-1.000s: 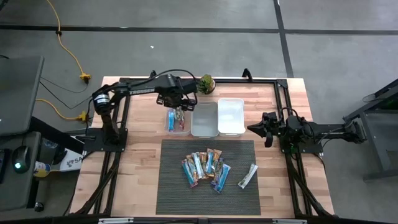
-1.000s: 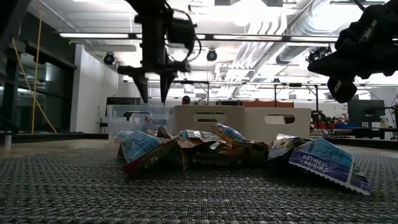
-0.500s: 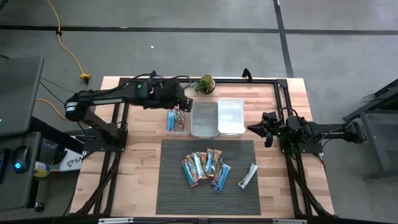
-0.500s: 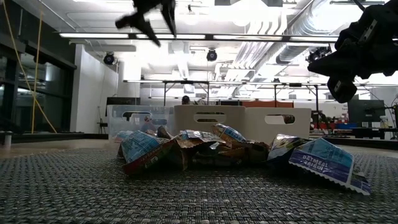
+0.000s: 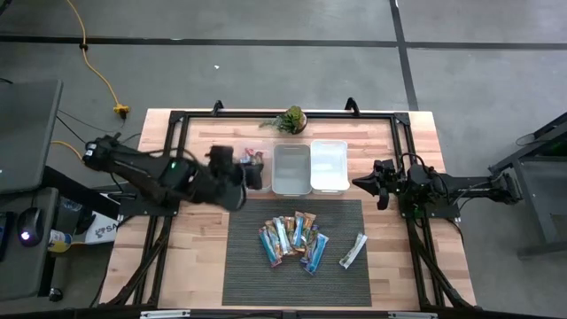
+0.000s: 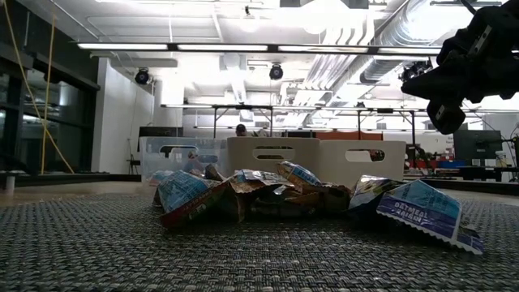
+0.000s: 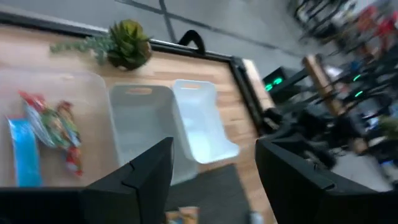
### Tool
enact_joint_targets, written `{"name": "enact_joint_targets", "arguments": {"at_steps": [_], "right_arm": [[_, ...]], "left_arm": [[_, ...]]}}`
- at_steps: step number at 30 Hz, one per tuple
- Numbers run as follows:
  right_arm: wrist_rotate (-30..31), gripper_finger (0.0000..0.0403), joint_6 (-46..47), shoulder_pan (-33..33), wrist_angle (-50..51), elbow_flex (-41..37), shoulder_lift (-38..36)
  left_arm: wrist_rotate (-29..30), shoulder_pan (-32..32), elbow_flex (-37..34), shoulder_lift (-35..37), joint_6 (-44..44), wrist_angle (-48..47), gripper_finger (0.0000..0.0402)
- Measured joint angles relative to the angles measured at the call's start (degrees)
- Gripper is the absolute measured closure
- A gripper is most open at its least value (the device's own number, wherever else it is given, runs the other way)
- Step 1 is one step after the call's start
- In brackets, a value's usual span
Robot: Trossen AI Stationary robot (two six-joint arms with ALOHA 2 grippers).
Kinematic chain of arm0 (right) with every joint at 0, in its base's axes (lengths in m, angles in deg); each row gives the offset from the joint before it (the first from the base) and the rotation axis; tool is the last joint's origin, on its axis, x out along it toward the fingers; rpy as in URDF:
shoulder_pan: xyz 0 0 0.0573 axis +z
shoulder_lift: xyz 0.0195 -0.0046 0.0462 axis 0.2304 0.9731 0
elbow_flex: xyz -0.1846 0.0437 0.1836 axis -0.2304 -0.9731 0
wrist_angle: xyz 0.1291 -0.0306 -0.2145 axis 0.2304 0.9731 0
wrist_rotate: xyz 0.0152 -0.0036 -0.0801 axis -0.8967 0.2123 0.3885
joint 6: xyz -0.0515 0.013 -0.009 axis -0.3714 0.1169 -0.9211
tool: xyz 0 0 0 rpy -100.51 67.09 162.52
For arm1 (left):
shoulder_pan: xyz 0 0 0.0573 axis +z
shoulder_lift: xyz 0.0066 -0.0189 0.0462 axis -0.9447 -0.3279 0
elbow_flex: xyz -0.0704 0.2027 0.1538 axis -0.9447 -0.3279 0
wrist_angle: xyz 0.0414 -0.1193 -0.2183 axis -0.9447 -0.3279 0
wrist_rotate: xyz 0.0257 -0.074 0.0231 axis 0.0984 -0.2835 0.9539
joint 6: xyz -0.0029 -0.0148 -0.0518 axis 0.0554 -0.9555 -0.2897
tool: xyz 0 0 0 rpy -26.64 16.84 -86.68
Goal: Pick and place Granola Bars by type
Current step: Put the red granola bar into the transparent bin
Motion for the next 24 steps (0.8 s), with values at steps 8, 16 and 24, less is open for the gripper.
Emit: {"name": "enact_joint_targets", "arguments": {"at_steps": [8, 16, 24], "right_arm": [[0.0, 0.0402, 0.0, 0.0, 0.0, 0.0, 0.0], [0.0, 0.0402, 0.0, 0.0, 0.0, 0.0, 0.0], [0.0, 0.0402, 0.0, 0.0, -0.1, 0.0, 0.0]], "left_arm": [[3.3, -9.9, -8.1, -0.5, -27.2, 0.2, 0.0179], [-9.2, -11.5, -13.1, -6.5, -40.4, 2.8, 0.0179], [-23.5, -7.7, -13.1, -12.5, -39.2, 7.0, 0.0179]]}}
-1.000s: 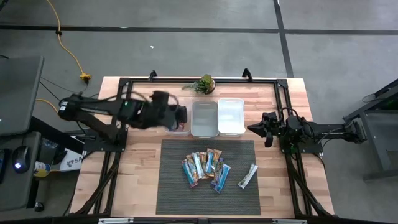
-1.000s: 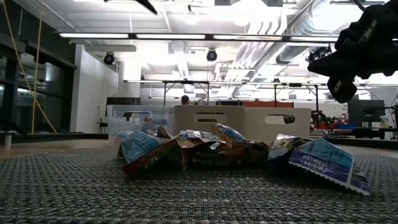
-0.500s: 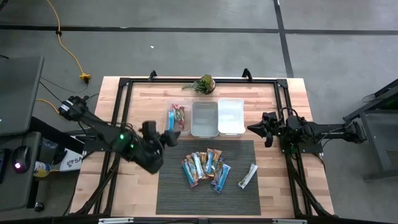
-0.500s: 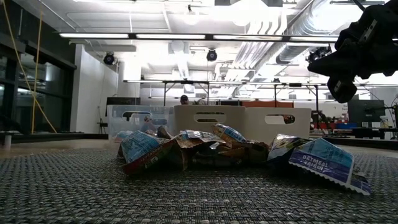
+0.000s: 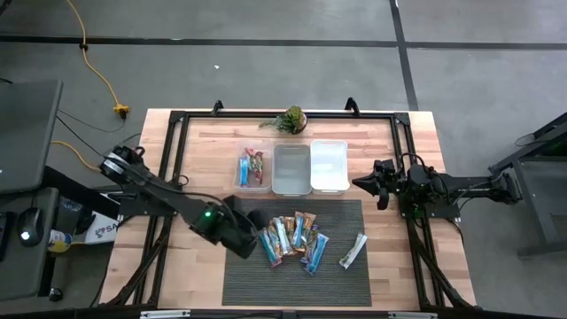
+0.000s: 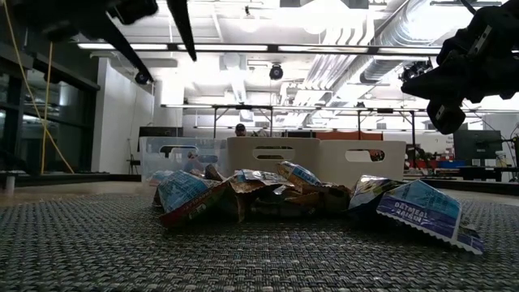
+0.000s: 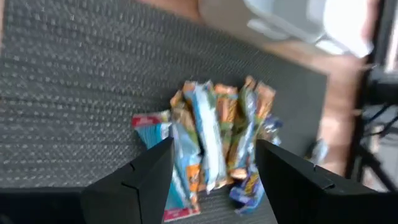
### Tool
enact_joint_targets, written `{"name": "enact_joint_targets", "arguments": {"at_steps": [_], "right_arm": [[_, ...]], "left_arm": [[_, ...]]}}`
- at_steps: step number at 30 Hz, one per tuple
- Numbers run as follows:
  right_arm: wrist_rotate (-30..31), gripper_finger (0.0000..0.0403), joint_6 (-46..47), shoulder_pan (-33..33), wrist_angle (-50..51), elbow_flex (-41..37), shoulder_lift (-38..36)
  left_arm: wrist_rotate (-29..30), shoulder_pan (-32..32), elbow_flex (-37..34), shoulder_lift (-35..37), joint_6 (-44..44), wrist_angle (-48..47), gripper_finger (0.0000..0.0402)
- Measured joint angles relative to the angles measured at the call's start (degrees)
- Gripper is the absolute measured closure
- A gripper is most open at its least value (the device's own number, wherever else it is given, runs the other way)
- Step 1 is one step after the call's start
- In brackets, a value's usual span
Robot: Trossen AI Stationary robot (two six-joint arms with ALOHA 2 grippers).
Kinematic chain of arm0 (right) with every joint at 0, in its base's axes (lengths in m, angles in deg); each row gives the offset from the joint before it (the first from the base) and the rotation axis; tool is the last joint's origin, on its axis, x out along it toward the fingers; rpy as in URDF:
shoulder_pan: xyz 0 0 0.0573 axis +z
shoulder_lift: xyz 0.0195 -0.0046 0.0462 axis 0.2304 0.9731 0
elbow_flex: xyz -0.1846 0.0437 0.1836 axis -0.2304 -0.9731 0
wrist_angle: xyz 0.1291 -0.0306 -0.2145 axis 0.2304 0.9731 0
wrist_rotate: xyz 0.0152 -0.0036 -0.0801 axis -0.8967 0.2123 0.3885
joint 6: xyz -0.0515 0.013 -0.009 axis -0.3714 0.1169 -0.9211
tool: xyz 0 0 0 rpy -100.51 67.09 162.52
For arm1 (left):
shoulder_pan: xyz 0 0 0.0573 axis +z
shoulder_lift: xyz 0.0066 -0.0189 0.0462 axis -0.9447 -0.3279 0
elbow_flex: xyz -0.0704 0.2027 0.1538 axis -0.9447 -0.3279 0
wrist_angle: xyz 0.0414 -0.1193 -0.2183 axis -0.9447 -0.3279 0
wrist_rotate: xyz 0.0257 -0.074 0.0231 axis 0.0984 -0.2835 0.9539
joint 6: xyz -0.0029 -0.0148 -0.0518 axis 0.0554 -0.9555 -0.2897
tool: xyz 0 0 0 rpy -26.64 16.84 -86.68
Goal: Pick and place Granola Bars by type
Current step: Put the red granola bar into the transparent bin
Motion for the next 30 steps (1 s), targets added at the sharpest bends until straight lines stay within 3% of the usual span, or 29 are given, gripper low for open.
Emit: {"name": "enact_joint_targets", "arguments": {"at_steps": [15, 23, 30], "right_arm": [[0.0, 0.0402, 0.0, 0.0, 0.1, 0.0, 0.0], [0.0, 0.0402, 0.0, 0.0, 0.1, 0.0, 0.1], [-0.1, 0.0402, 0.0, 0.0, 0.1, 0.0, 0.4]], "left_arm": [[-20.8, 4.8, 0.1, -13.4, 6.2, 12.9, 0.0179], [-22.7, 4.7, 0.1, -16.1, 5.7, 15.9, 0.0179], [-24.2, 4.7, 0.1, -16.3, 4.6, 12.4, 0.0179]]}}
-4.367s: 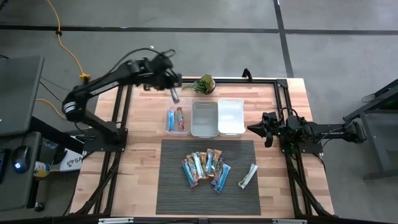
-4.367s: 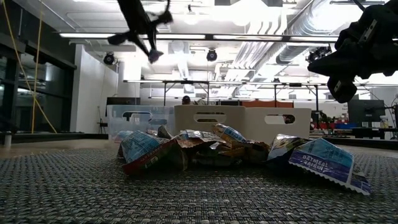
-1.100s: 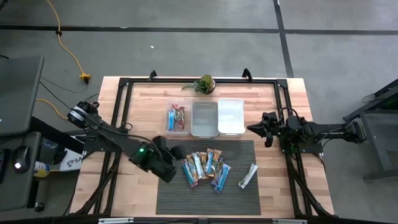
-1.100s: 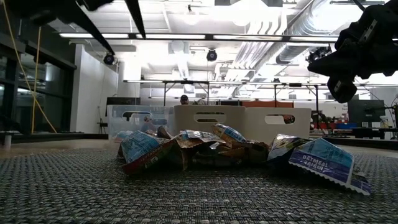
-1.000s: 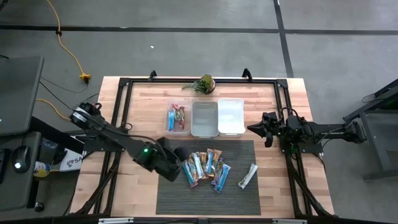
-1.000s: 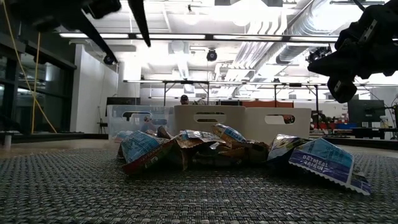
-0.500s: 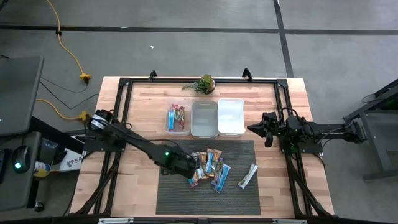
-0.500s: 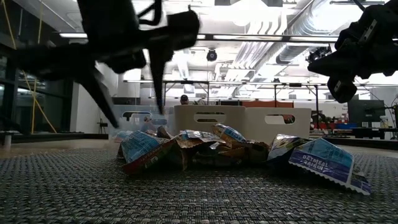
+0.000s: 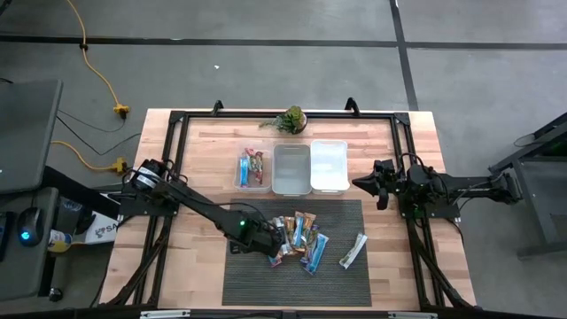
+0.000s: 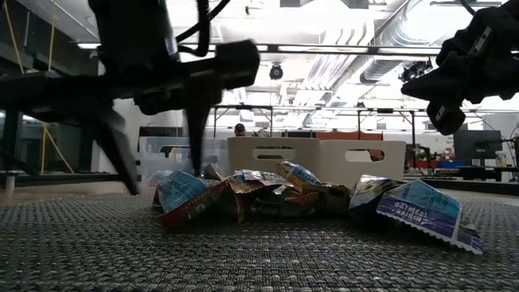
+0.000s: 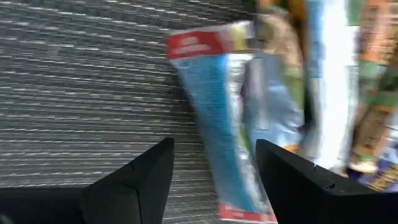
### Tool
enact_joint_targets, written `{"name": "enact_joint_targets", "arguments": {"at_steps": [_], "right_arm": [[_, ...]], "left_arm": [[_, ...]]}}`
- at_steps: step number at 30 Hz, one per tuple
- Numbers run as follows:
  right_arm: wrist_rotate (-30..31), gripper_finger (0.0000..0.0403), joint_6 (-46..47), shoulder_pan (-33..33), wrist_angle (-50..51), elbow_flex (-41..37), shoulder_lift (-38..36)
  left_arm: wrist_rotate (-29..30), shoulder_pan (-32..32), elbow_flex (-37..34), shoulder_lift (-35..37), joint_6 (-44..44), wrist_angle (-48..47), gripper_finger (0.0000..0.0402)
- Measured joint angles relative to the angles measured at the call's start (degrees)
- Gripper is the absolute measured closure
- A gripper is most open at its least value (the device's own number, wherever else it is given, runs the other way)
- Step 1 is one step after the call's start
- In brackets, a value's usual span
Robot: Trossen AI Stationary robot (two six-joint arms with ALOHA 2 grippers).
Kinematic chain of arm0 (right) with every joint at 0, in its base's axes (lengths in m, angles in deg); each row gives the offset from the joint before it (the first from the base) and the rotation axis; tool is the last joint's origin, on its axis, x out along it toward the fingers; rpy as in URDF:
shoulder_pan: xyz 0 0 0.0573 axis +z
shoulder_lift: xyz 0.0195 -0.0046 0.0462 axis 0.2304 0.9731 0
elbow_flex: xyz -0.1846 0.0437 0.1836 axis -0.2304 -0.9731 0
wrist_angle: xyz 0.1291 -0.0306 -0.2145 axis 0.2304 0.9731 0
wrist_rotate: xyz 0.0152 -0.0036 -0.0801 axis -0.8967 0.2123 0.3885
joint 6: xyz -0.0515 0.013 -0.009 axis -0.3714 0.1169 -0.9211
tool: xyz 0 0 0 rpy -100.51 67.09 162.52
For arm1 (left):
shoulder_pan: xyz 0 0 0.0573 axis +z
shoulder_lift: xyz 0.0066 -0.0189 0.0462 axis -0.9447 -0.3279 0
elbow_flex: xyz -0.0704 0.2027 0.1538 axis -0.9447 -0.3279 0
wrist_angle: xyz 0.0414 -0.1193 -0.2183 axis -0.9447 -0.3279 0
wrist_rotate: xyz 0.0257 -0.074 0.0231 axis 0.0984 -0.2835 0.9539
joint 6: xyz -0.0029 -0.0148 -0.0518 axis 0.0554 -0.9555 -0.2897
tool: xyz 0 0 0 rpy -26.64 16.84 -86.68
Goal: Pick and place Granola Bars by type
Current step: Put the red granola bar into the transparent bin
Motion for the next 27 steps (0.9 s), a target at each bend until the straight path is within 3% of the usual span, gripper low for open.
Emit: {"name": "enact_joint_targets", "arguments": {"at_steps": [27], "right_arm": [[0.0, 0.0402, 0.0, 0.0, 0.0, 0.0, 0.0]], "left_arm": [[0.3, 0.4, -0.1, -1.6, -1.9, -1.1, 0.0179]]}}
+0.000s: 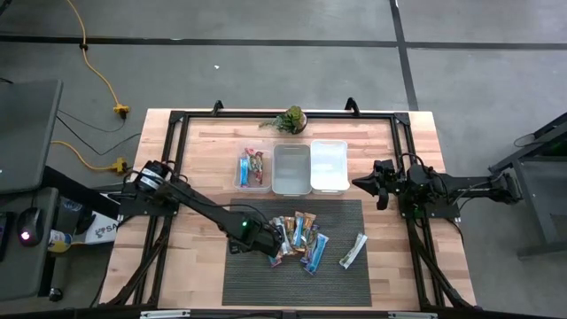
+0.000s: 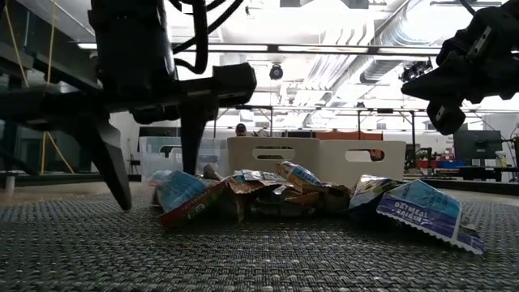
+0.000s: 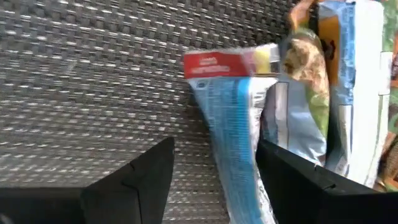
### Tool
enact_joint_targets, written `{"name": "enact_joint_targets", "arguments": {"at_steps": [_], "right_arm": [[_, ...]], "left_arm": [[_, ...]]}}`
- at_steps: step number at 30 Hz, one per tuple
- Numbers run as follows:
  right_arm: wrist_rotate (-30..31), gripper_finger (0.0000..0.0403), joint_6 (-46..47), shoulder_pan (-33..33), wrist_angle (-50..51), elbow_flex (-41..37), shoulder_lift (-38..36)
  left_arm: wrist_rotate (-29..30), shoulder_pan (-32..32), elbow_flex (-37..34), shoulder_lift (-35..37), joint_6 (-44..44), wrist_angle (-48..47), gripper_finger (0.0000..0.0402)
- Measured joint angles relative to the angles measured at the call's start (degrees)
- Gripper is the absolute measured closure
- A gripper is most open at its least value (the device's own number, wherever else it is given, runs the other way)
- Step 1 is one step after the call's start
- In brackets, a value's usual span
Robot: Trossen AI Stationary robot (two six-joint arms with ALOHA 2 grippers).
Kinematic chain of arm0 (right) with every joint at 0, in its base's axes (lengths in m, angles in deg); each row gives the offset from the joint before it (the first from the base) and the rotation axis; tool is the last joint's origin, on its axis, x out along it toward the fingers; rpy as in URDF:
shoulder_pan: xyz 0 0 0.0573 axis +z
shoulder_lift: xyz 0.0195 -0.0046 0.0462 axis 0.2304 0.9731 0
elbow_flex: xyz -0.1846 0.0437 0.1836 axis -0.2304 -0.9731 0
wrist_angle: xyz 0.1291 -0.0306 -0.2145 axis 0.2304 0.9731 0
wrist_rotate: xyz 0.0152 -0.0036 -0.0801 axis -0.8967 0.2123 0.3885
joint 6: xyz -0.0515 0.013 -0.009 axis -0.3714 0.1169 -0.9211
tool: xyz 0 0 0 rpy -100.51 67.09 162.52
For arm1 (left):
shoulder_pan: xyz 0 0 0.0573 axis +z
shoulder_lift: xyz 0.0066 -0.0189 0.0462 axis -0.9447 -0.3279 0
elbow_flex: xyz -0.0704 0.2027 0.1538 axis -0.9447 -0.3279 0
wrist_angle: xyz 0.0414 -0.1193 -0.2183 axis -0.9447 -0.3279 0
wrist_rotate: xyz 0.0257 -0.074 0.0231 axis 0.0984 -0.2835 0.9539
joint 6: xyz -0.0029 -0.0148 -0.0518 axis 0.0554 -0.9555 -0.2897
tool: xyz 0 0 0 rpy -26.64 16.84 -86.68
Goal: Pick and place Granola Bars by type
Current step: Put the red granola bar into the transparent bin
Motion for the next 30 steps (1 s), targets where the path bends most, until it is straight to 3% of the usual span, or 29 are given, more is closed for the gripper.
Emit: {"name": "enact_joint_targets", "arguments": {"at_steps": [12, 23, 30], "right_arm": [[0.0, 0.0402, 0.0, 0.0, -0.1, 0.0, 0.3], [0.0, 0.0402, 0.0, 0.0, -0.1, 0.0, 0.3], [0.0, 0.0402, 0.0, 0.0, -0.1, 0.0, 0.3]], "left_arm": [[-1.7, 0.0, 0.3, -2.7, 0.9, 3.1, 0.0186], [-1.9, 0.0, 0.2, -2.8, 2.0, 3.9, 0.0282], [-1.0, 0.0, 2.7, -3.1, 5.4, 1.7, 0.0314]]}}
